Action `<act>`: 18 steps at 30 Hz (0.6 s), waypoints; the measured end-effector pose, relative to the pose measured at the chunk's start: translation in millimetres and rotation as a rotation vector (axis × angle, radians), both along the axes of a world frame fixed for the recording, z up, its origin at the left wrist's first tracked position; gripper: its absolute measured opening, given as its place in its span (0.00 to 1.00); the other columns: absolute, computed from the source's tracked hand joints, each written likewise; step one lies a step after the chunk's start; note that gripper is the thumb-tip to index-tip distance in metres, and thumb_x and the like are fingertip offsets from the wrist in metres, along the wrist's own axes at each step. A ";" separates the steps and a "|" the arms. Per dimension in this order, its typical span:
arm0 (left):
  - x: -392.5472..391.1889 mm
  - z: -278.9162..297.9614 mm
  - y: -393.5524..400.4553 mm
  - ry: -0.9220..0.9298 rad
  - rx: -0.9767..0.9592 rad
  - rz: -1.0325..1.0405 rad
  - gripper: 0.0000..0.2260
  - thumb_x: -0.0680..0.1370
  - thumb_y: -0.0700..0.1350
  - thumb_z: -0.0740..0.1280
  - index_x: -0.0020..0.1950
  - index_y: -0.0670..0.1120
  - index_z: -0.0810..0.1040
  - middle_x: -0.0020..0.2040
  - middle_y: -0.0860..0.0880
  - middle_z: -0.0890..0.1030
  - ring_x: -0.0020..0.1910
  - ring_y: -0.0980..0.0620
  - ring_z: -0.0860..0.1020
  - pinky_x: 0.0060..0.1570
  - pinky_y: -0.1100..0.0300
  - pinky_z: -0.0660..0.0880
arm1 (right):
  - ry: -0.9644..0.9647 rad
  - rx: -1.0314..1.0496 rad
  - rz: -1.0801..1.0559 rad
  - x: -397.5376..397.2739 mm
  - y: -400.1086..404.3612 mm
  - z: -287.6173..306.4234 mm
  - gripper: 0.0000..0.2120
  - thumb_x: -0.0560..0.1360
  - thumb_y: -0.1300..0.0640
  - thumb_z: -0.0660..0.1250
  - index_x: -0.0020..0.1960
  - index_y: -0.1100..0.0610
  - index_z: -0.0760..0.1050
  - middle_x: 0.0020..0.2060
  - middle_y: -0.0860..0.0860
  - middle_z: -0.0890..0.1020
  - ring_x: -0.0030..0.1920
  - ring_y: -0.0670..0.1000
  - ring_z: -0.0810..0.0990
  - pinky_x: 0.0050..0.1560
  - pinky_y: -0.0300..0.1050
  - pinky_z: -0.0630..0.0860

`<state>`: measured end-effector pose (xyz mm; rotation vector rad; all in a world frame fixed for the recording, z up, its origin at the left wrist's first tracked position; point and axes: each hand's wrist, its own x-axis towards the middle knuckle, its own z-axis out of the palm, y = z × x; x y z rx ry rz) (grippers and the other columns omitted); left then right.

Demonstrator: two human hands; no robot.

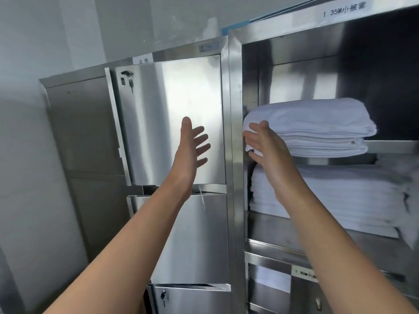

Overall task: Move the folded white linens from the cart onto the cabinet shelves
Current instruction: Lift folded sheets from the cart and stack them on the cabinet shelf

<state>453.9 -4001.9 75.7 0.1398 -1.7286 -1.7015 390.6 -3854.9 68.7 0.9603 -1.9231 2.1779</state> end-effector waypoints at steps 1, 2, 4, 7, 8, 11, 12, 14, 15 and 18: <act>-10.1 3.0 6.4 -0.001 -0.017 -0.016 0.29 0.82 0.66 0.46 0.71 0.51 0.72 0.68 0.50 0.77 0.64 0.51 0.77 0.70 0.45 0.69 | 0.020 0.008 -0.033 -7.4 7.2 0.5 0.21 0.75 0.32 0.53 0.52 0.43 0.76 0.57 0.48 0.81 0.62 0.47 0.77 0.70 0.55 0.70; -18.9 5.9 11.9 0.001 -0.030 -0.033 0.29 0.82 0.66 0.46 0.72 0.51 0.72 0.68 0.49 0.76 0.64 0.51 0.77 0.70 0.46 0.69 | 0.031 0.009 -0.053 -14.1 13.4 0.9 0.19 0.78 0.33 0.53 0.51 0.43 0.76 0.54 0.48 0.81 0.60 0.47 0.78 0.70 0.55 0.70; -38.0 11.6 23.9 0.007 -0.043 -0.079 0.29 0.82 0.65 0.45 0.73 0.50 0.71 0.69 0.50 0.76 0.65 0.51 0.77 0.70 0.47 0.69 | 0.036 -0.001 -0.079 -27.3 27.2 2.6 0.13 0.83 0.39 0.53 0.51 0.40 0.74 0.52 0.43 0.81 0.57 0.41 0.77 0.70 0.52 0.70; -64.3 13.9 36.3 0.031 -0.051 -0.134 0.28 0.83 0.64 0.45 0.72 0.51 0.72 0.64 0.52 0.78 0.61 0.54 0.78 0.64 0.54 0.72 | 0.037 0.006 -0.151 -45.3 43.6 4.0 0.11 0.83 0.40 0.53 0.50 0.39 0.73 0.55 0.41 0.79 0.60 0.41 0.76 0.71 0.51 0.69; -73.6 14.1 39.4 0.043 -0.052 -0.156 0.27 0.83 0.64 0.45 0.70 0.51 0.73 0.61 0.54 0.80 0.58 0.57 0.79 0.59 0.59 0.74 | 0.035 0.009 -0.175 -52.2 48.2 4.3 0.11 0.83 0.40 0.53 0.50 0.39 0.73 0.55 0.41 0.79 0.60 0.41 0.76 0.71 0.51 0.69; -98.4 16.1 41.1 0.069 -0.038 -0.209 0.25 0.84 0.62 0.46 0.67 0.51 0.74 0.59 0.55 0.80 0.56 0.59 0.79 0.50 0.67 0.75 | 0.035 0.028 -0.247 -69.4 57.1 5.0 0.11 0.82 0.39 0.54 0.49 0.38 0.74 0.54 0.40 0.79 0.60 0.40 0.76 0.70 0.51 0.69; -108.1 17.8 39.5 0.078 -0.038 -0.219 0.26 0.84 0.62 0.46 0.68 0.50 0.74 0.61 0.53 0.80 0.58 0.56 0.79 0.54 0.64 0.75 | 0.044 0.036 -0.270 -74.8 59.9 6.0 0.11 0.82 0.38 0.54 0.50 0.38 0.74 0.55 0.39 0.79 0.60 0.41 0.76 0.70 0.51 0.69; -128.7 22.8 35.3 0.093 -0.046 -0.235 0.27 0.84 0.63 0.46 0.69 0.48 0.74 0.64 0.50 0.79 0.61 0.52 0.78 0.63 0.56 0.73 | 0.057 0.039 -0.323 -84.4 64.3 10.8 0.10 0.79 0.36 0.55 0.51 0.36 0.73 0.58 0.39 0.79 0.63 0.41 0.75 0.71 0.51 0.68; -138.1 26.7 33.6 0.098 -0.057 -0.242 0.28 0.84 0.63 0.46 0.70 0.48 0.74 0.64 0.50 0.79 0.62 0.52 0.78 0.65 0.54 0.72 | 0.068 0.039 -0.350 -89.2 65.9 14.4 0.10 0.77 0.35 0.56 0.52 0.35 0.73 0.59 0.39 0.79 0.64 0.42 0.75 0.71 0.51 0.68; -170.6 37.4 29.4 0.115 -0.104 -0.275 0.28 0.84 0.62 0.46 0.70 0.47 0.74 0.65 0.50 0.78 0.62 0.52 0.77 0.67 0.53 0.69 | 0.110 0.062 -0.447 -106.4 67.6 25.8 0.08 0.76 0.38 0.57 0.51 0.35 0.73 0.59 0.39 0.79 0.64 0.42 0.75 0.71 0.51 0.68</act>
